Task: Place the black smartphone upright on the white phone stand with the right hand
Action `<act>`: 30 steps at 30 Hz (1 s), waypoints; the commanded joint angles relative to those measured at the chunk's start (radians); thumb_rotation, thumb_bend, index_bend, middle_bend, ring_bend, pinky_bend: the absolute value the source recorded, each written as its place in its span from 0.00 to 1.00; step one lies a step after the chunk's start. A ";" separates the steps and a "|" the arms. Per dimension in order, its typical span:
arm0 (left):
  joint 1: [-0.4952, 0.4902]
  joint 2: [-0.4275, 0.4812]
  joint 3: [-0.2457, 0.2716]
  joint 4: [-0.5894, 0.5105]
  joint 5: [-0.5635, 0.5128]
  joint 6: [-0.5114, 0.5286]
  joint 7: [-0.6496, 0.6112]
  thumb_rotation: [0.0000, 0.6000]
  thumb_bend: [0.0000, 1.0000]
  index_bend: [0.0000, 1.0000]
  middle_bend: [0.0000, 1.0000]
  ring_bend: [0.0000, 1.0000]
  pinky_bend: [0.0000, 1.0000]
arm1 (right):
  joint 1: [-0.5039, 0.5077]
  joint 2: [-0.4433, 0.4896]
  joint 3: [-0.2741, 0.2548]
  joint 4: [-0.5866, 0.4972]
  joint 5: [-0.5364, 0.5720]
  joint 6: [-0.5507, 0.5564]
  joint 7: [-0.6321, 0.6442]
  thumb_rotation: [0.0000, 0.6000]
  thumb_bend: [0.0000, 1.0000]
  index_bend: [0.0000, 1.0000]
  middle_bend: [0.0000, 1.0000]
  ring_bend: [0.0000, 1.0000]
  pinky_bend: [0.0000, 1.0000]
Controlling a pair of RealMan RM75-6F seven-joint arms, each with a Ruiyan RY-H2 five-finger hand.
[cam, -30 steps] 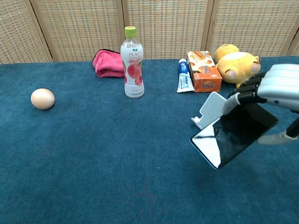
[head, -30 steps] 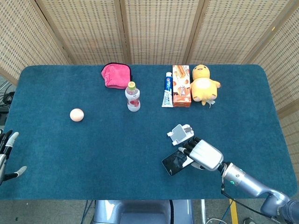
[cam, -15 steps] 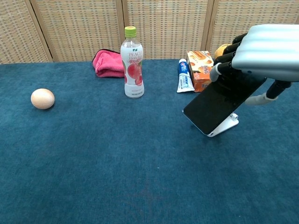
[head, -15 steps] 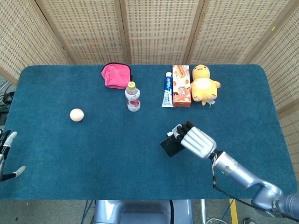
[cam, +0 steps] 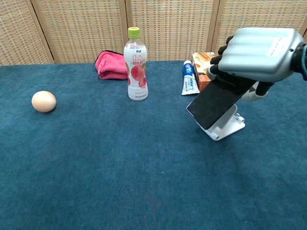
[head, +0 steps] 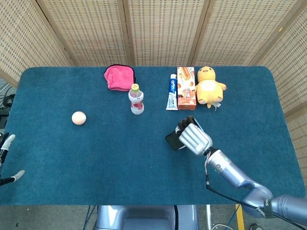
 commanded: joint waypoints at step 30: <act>-0.001 0.012 0.003 0.002 0.004 -0.004 -0.025 1.00 0.00 0.00 0.00 0.00 0.00 | 0.070 -0.163 -0.148 0.019 0.187 0.186 -0.677 1.00 0.71 0.51 0.49 0.41 0.35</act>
